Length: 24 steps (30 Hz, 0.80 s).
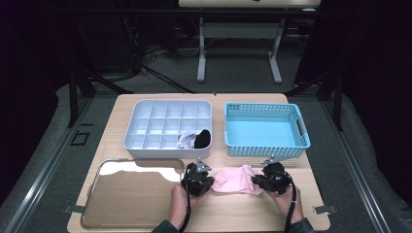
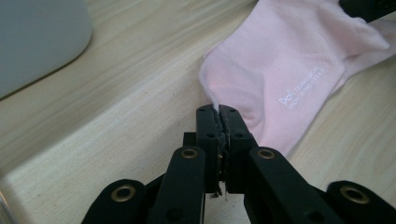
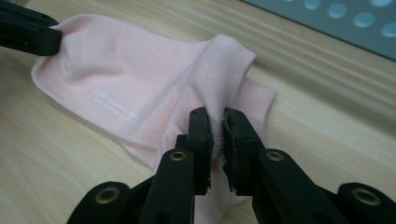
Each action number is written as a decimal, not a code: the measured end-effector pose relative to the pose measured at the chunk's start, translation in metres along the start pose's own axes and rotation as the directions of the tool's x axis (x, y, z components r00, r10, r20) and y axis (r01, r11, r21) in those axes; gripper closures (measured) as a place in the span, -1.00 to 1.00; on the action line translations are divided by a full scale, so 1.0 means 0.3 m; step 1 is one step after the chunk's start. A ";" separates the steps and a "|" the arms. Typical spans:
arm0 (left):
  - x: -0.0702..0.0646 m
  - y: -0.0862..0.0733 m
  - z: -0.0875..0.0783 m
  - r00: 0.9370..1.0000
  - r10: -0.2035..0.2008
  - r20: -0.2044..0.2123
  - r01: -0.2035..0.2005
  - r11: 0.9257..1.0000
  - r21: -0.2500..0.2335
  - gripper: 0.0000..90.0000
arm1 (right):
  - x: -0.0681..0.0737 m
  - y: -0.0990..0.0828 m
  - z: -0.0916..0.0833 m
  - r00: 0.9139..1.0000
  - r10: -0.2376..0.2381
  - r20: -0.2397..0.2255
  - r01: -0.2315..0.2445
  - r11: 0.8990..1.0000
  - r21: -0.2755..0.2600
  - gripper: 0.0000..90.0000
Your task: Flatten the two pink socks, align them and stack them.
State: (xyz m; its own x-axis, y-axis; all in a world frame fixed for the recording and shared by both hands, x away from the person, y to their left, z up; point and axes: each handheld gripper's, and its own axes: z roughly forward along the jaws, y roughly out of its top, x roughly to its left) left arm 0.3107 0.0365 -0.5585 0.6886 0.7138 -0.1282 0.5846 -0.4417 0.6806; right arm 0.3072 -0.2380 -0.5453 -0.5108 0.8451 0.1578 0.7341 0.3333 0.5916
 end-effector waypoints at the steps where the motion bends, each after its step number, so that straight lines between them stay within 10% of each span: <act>1: 0.000 0.000 0.000 1.000 0.000 0.000 0.000 1.000 0.000 0.95 | 0.000 0.000 0.000 1.000 0.000 0.000 0.000 1.000 0.000 0.81; 14: 0.022 0.071 -0.011 0.994 -0.030 0.100 0.031 1.000 -0.004 0.95 | 0.000 -0.026 -0.110 0.998 0.034 0.044 -0.034 0.999 -0.015 0.81; 24: 0.023 0.074 0.074 0.988 -0.053 0.144 0.043 0.996 0.072 0.91 | -0.032 -0.059 -0.065 0.997 0.056 0.052 -0.056 0.998 0.006 0.81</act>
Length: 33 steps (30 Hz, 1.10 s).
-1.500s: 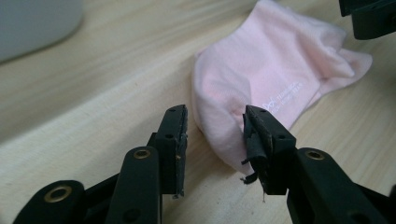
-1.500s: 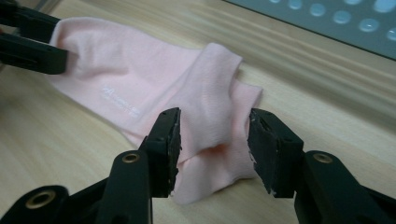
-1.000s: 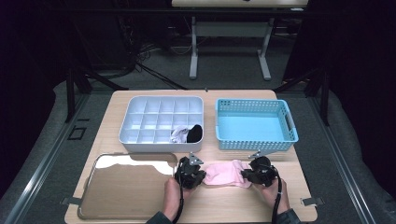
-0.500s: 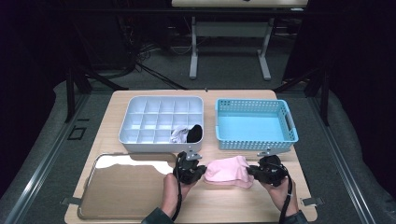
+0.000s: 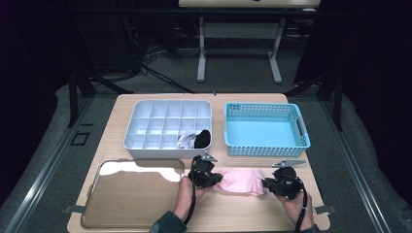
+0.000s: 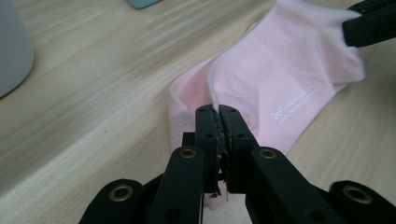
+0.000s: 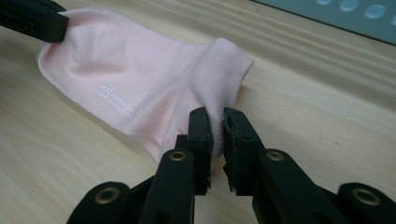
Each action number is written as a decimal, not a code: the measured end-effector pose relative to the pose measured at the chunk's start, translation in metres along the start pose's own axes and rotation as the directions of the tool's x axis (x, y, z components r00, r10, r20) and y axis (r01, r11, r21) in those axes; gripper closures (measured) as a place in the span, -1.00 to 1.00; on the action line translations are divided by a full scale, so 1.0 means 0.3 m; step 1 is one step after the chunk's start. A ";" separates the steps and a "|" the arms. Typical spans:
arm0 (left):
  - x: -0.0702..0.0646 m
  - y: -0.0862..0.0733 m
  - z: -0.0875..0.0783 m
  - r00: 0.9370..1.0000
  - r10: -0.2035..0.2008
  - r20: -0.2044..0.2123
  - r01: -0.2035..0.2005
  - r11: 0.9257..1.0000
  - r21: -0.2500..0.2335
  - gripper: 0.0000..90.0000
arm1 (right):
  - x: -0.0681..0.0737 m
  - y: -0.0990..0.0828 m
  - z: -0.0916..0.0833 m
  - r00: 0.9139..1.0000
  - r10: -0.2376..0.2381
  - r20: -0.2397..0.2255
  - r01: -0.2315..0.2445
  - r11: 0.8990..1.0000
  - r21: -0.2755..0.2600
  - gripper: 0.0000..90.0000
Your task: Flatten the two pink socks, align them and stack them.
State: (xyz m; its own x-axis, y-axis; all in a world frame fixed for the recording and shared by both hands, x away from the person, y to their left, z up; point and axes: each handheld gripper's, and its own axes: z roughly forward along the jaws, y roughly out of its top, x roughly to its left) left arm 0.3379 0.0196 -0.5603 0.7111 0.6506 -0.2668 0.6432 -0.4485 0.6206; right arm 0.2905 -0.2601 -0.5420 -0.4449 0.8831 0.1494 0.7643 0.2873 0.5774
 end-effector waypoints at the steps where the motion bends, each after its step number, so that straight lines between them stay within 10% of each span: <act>1: 0.001 -0.003 0.000 1.000 -0.005 -0.008 0.005 1.000 -0.001 0.85 | 0.000 0.000 0.008 1.000 -0.001 0.002 0.001 1.000 0.006 0.80; 5: 0.003 -0.013 -0.027 0.998 -0.017 -0.052 0.016 0.999 -0.029 0.43 | 0.001 0.001 0.024 1.000 -0.010 0.028 0.009 0.999 0.035 0.62; 11: -0.004 -0.046 -0.077 0.991 0.035 -0.128 -0.038 0.999 -0.023 0.45 | 0.008 0.012 -0.018 0.999 -0.014 0.051 0.016 0.999 -0.037 0.28; 18: -0.029 -0.055 -0.051 0.988 0.091 -0.123 -0.091 0.996 0.007 0.53 | 0.051 0.026 0.068 0.996 -0.092 0.019 0.091 0.995 0.041 0.40; 33: -0.054 -0.047 -0.001 0.972 0.178 -0.154 -0.167 0.982 0.082 0.64 | 0.029 0.012 0.087 0.998 -0.058 0.007 0.058 0.998 0.021 0.50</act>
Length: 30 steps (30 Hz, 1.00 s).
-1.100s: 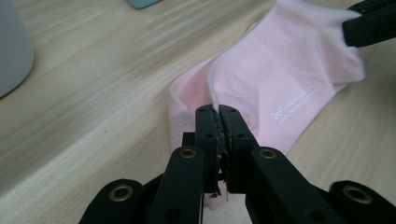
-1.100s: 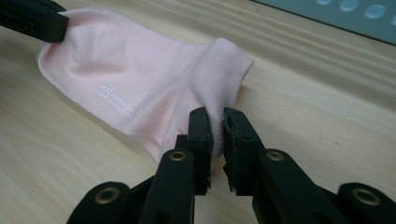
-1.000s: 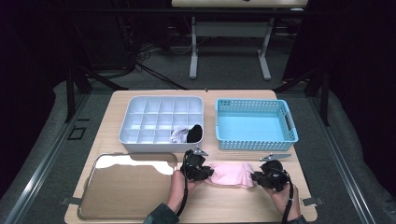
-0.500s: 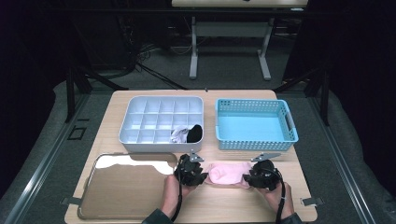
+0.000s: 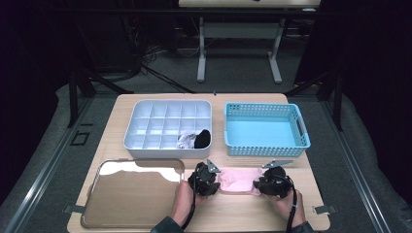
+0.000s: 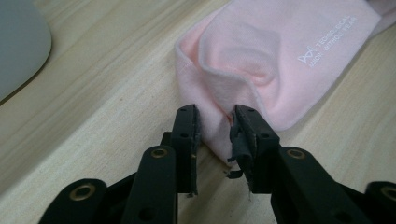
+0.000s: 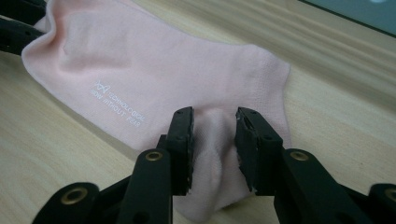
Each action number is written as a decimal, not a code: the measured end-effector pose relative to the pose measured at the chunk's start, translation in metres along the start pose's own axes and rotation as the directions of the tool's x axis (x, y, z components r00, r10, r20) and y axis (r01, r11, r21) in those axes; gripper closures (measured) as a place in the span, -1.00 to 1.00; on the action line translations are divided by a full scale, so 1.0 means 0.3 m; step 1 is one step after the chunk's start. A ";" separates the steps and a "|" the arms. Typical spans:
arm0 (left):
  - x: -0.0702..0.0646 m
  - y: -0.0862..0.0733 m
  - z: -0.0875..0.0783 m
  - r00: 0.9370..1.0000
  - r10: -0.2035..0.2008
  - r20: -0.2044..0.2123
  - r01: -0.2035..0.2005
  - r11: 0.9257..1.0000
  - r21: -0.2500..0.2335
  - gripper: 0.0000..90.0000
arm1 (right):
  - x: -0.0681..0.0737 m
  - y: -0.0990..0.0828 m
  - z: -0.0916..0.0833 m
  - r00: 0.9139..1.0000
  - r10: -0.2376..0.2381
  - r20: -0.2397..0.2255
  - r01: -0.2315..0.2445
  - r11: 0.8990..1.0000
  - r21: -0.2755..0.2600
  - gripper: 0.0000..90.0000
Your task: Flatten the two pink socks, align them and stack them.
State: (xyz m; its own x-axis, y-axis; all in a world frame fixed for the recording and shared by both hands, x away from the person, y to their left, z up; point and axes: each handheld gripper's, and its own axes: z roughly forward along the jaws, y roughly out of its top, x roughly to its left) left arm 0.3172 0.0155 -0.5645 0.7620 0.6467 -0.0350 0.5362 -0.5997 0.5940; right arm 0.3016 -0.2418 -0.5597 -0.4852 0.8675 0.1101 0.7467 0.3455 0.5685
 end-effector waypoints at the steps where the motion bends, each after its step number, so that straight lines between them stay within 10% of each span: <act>1: 0.003 -0.002 0.001 1.000 0.001 -0.001 -0.001 1.000 -0.008 0.71 | -0.001 -0.001 -0.001 1.000 -0.001 0.001 0.001 1.000 0.004 0.50; 7: 0.021 -0.017 -0.002 0.999 -0.045 -0.003 0.045 0.998 -0.046 0.93 | -0.008 -0.003 -0.003 1.000 0.004 -0.007 -0.004 1.000 0.004 0.54; 15: 0.075 -0.047 -0.041 0.989 -0.144 -0.037 0.140 0.986 -0.089 0.72 | -0.014 -0.006 -0.004 1.000 0.009 -0.013 -0.009 1.000 0.000 0.56; 25: 0.028 0.013 -0.023 0.998 -0.047 -0.030 0.044 0.996 -0.079 0.25 | -0.013 -0.004 -0.004 1.000 0.010 -0.011 -0.010 1.000 0.003 0.56; 30: 0.028 0.018 0.000 0.998 -0.038 -0.057 0.035 0.998 -0.058 0.65 | -0.017 -0.006 -0.004 1.000 0.013 -0.012 -0.013 1.000 0.000 0.57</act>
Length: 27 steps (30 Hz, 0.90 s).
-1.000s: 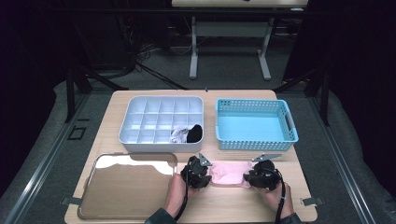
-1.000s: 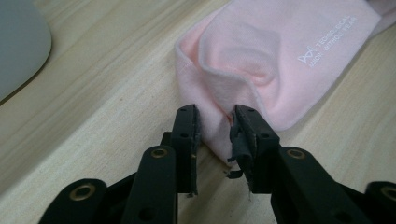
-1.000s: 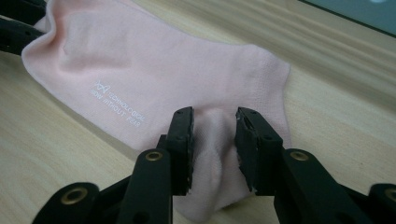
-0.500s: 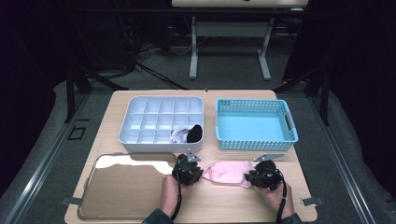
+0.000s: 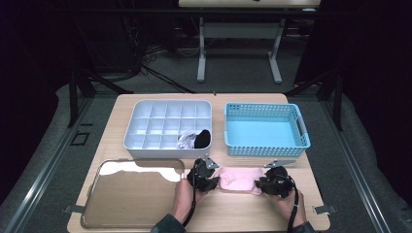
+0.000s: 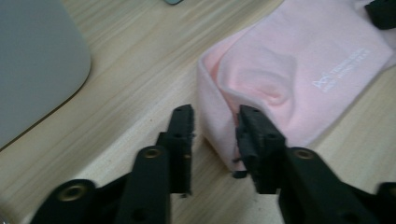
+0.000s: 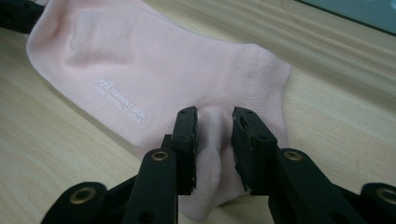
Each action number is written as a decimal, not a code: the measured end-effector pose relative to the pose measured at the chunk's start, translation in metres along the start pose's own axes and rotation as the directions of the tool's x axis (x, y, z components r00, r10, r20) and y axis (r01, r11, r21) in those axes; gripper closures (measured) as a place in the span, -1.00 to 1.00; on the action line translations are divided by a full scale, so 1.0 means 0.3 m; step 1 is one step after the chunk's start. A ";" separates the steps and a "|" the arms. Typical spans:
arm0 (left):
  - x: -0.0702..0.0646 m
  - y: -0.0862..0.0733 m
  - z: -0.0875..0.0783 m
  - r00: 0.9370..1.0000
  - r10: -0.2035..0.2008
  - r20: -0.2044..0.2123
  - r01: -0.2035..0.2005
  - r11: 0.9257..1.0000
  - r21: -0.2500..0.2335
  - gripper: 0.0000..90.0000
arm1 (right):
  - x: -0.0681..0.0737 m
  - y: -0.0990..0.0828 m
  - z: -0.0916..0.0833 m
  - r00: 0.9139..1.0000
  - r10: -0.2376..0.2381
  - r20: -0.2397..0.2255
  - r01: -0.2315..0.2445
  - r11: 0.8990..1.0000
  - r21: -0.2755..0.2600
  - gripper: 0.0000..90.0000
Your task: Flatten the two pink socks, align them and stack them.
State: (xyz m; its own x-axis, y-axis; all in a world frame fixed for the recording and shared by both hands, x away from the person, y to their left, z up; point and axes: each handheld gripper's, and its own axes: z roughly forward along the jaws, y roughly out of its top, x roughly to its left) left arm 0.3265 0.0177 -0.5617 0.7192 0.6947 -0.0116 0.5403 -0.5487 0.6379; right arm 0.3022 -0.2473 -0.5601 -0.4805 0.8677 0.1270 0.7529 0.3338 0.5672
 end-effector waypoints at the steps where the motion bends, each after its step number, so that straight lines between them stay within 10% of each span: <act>1: 0.002 -0.001 0.003 1.000 -0.009 -0.007 0.009 1.000 -0.002 0.81 | -0.002 0.000 -0.001 1.000 -0.003 0.006 0.003 1.000 0.003 0.58; 11: 0.029 -0.052 -0.004 0.986 -0.153 0.068 0.153 0.988 -0.006 0.93 | -0.008 0.001 -0.004 1.000 -0.022 0.002 0.022 1.000 0.007 0.56; 16: 0.027 -0.057 -0.037 0.984 -0.173 0.046 0.175 0.984 -0.042 0.40 | -0.014 0.006 -0.024 1.000 -0.013 -0.021 0.013 1.000 -0.013 0.39; 19: 0.022 -0.044 -0.057 0.986 -0.161 0.053 0.164 0.984 -0.064 0.28 | -0.052 0.003 -0.064 0.999 0.039 -0.014 -0.040 0.996 -0.085 0.34; 27: -0.037 0.022 -0.047 0.990 -0.094 0.107 0.099 0.994 -0.039 0.21 | -0.099 0.007 -0.054 0.997 0.078 0.018 -0.077 0.996 -0.046 0.24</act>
State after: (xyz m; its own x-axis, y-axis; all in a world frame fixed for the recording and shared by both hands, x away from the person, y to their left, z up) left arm 0.3158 0.0130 -0.5466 0.7077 0.6896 -0.1537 0.5911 -0.4586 0.6635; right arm 0.3108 -0.2782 -0.5495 -0.4122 0.8976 0.1566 0.7661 0.2483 0.5928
